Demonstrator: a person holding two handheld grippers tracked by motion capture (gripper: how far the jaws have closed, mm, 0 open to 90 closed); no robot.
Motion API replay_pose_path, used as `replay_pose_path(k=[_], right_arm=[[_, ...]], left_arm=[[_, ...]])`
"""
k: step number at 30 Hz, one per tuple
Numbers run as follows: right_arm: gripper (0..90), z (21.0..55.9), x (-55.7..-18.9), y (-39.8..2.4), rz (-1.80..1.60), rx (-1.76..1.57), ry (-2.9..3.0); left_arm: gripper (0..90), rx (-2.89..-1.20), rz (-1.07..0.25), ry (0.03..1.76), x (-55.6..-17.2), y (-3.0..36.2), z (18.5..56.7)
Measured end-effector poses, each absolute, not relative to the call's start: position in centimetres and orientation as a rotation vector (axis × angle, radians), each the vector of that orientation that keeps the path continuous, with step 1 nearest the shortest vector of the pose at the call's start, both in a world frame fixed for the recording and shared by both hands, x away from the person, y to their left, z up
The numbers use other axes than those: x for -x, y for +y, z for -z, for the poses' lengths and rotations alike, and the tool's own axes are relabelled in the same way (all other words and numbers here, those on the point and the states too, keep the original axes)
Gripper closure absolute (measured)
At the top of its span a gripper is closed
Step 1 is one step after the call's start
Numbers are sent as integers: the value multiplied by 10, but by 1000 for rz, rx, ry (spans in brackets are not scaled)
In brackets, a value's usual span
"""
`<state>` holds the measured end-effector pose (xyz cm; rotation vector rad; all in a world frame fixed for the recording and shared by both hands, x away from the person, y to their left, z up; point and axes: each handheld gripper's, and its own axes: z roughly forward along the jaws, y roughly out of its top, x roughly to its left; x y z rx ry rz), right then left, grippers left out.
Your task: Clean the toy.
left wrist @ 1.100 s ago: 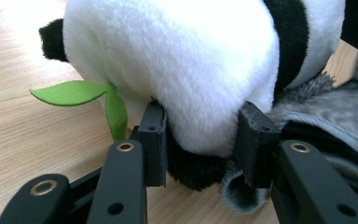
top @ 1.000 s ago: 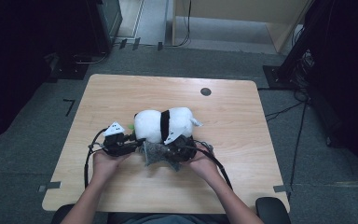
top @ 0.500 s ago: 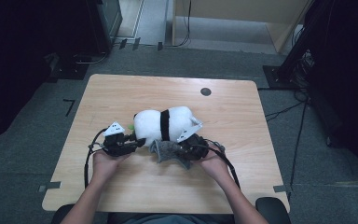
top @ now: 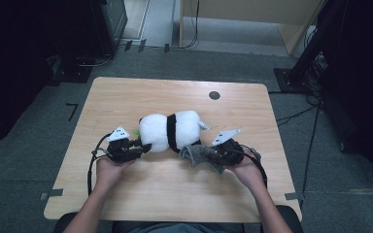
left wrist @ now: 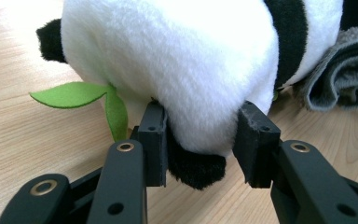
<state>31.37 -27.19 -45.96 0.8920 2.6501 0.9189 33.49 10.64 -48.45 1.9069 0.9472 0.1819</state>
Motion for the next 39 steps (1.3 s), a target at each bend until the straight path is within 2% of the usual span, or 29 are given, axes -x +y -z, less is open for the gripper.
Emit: replay_pose_path(k=[8, 17, 27, 33, 39], right_arm=[[734, 456, -311, -275, -946, -863, 2659], [739, 449, -303, -241, -1009, -695, 2732], [738, 454, -318, -181, -971, -552, 2821], [736, 463, -328, -158, -944, -568, 2851], [735, 463, -329, -163, -948, -600, 2832]], left_arm=[[590, -1908, -182, 952, -335, 108, 485], [573, -1906, -187, 954, -335, 106, 484], [408, -1898, -198, 961, -337, 105, 487], [382, -1893, -201, 964, -337, 105, 487], [375, -1892, -203, 958, -337, 104, 488]])
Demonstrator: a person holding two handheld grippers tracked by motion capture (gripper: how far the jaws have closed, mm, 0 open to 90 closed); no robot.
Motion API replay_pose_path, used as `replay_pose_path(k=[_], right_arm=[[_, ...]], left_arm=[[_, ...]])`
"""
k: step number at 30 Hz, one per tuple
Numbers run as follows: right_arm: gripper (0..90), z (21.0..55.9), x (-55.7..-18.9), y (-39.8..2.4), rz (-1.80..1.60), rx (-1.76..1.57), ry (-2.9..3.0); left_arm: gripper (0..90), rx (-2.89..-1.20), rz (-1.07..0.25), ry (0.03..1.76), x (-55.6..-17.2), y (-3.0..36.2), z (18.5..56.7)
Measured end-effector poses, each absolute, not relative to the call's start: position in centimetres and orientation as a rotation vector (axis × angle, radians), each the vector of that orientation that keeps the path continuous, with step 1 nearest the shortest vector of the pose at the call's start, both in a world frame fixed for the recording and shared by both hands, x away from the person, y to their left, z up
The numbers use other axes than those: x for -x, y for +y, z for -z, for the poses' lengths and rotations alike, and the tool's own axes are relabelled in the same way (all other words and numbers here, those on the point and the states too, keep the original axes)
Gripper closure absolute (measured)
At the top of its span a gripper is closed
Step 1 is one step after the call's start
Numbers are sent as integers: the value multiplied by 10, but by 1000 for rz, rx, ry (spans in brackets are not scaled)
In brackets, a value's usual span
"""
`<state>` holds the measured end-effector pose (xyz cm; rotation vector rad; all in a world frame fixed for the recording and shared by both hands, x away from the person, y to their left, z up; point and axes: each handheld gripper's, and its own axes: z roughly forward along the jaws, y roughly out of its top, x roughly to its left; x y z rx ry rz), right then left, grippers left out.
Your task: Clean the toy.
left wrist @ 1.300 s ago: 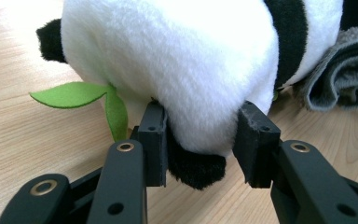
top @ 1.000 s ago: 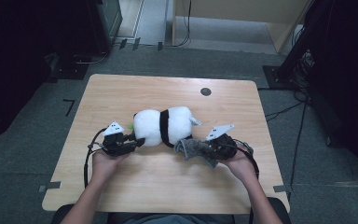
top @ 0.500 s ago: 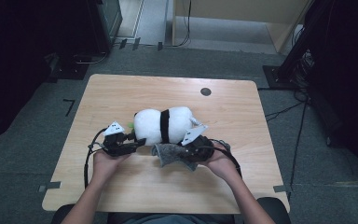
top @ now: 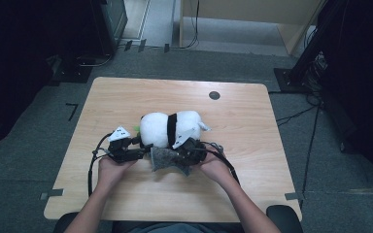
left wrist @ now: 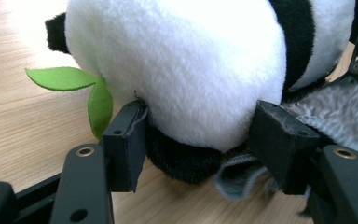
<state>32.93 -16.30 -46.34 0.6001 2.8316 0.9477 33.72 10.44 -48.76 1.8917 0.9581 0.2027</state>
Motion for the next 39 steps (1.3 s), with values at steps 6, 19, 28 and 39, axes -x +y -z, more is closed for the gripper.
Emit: replay_pose_path(k=[6, 19, 28, 39], right_arm=[[733, 459, -326, -185, -953, -652, 2799], [728, 452, -318, -250, -938, -799, 2709], [727, 444, -322, -292, -958, -959, 2586], [724, 443, -340, -307, -901, -1141, 2444]], left_arm=[[372, -1890, -198, 956, -338, 105, 488], [516, -1902, -210, 960, -336, 105, 486], [526, -1903, -209, 959, -336, 105, 486], [523, -1905, -210, 957, -336, 105, 485]])
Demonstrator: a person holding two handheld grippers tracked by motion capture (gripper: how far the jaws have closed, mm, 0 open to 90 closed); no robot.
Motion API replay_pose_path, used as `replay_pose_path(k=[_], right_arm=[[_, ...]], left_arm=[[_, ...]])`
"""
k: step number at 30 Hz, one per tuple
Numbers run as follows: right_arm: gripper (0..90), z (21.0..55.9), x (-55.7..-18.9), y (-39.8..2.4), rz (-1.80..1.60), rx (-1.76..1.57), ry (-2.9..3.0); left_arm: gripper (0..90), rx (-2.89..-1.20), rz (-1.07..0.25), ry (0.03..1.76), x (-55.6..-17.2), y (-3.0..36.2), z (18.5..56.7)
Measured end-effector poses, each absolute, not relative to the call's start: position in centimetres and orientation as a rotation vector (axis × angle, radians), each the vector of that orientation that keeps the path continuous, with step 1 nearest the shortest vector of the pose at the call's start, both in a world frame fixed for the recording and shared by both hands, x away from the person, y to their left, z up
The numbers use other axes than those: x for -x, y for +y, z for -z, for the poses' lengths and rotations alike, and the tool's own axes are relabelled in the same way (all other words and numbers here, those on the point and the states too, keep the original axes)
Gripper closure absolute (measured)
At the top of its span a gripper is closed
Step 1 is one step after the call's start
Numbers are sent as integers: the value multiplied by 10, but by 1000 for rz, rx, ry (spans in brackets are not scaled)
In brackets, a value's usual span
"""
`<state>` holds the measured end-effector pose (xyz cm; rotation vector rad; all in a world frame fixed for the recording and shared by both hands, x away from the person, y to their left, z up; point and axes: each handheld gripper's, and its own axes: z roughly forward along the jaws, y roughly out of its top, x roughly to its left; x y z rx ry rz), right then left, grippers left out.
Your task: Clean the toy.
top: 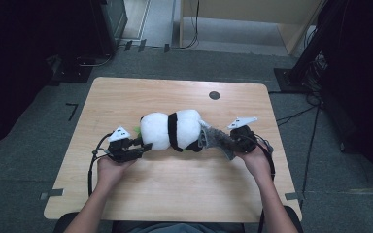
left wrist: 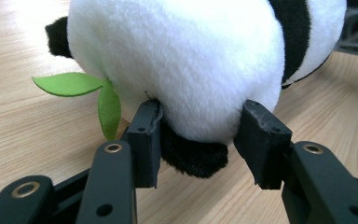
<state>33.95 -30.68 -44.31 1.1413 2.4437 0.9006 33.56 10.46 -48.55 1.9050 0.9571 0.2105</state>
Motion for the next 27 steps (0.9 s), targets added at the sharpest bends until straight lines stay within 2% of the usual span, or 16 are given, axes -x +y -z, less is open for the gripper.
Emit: replay_pose_path(k=[6, 15, 22, 24, 27], right_arm=[[724, 446, -358, -311, -887, -1253, 2356], [724, 452, -393, -292, -888, -1298, 2331], [720, 462, -396, -273, -951, -1188, 2393], [720, 465, -395, -269, -939, -1166, 2397], [720, 466, -396, -269, -933, -1155, 2396]], left_arm=[[524, -1903, -210, 958, -336, 104, 486], [524, -1905, -203, 949, -335, 102, 486], [526, -1914, -177, 926, -332, 96, 487], [503, -1909, -187, 927, -332, 97, 487], [413, -1899, -177, 935, -332, 100, 488]])
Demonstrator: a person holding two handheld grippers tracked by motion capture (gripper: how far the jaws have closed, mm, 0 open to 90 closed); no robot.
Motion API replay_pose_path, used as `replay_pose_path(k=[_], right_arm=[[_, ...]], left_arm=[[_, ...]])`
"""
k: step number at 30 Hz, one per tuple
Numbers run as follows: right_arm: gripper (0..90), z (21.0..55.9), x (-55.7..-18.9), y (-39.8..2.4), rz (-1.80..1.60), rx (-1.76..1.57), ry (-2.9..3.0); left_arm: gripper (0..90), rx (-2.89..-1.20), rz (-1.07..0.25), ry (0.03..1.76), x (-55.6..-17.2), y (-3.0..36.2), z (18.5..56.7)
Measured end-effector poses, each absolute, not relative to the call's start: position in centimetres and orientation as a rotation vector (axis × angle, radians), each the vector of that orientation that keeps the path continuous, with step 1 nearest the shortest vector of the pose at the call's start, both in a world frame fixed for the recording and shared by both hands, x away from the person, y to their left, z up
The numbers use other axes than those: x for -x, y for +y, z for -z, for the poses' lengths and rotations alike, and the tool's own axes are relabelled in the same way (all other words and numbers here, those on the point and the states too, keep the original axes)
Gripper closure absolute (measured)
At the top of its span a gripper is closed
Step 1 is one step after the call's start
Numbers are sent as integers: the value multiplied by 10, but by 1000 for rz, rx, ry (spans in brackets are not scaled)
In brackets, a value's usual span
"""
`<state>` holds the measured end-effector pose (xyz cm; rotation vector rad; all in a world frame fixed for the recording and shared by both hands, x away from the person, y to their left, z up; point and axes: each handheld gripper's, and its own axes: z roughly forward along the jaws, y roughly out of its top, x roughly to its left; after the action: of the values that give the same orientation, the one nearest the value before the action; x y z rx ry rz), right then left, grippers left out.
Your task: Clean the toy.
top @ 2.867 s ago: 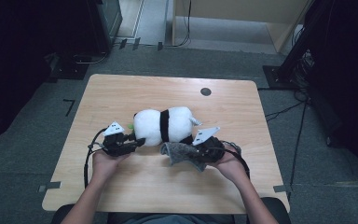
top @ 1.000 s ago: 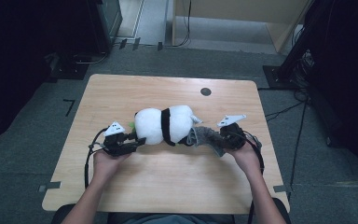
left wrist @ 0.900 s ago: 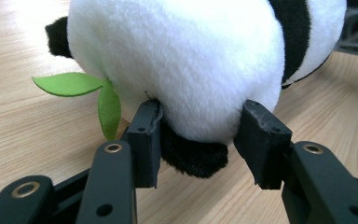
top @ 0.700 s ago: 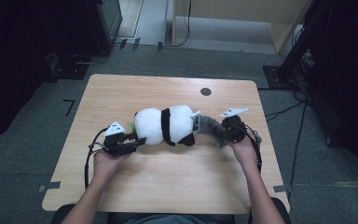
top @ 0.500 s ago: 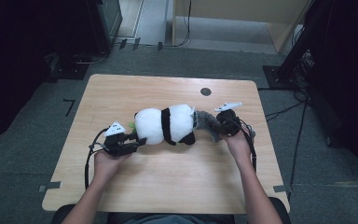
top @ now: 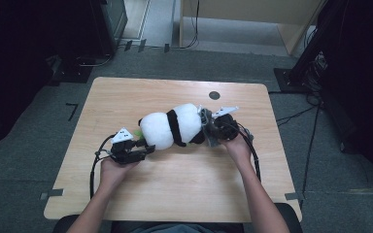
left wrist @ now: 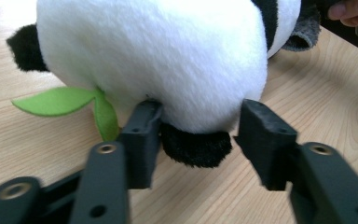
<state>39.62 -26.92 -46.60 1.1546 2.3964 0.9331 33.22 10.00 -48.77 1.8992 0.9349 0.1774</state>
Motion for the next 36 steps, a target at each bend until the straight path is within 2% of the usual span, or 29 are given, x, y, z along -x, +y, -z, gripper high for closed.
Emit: replay_pose_path(k=[2, 5, 11, 14, 25, 31, 32, 36], right_arm=[[720, 466, -397, -272, -938, -1164, 2395], [720, 465, -399, -279, -953, -1175, 2384], [720, 462, -405, -288, -966, -1199, 2358], [720, 459, -408, -290, -962, -1191, 2355], [726, 469, -419, -283, -1026, -1164, 2381], [741, 478, -419, -258, -1058, -1047, 2442], [751, 478, -417, -255, -1054, -1055, 2434], [761, 479, -418, -254, -1072, -1057, 2434]], left_arm=[[360, -1892, -192, 940, -331, 105, 486], [335, -1846, -236, 947, -329, 122, 482], [332, -1849, -275, 994, -346, 135, 476], [326, -1889, -302, 950, -357, 137, 473], [296, -1898, -208, 841, -388, 139, 484], [226, -1913, -195, 791, -388, 133, 492], [178, -1902, -213, 783, -386, 132, 494], [171, -1884, -218, 799, -385, 130, 495]])
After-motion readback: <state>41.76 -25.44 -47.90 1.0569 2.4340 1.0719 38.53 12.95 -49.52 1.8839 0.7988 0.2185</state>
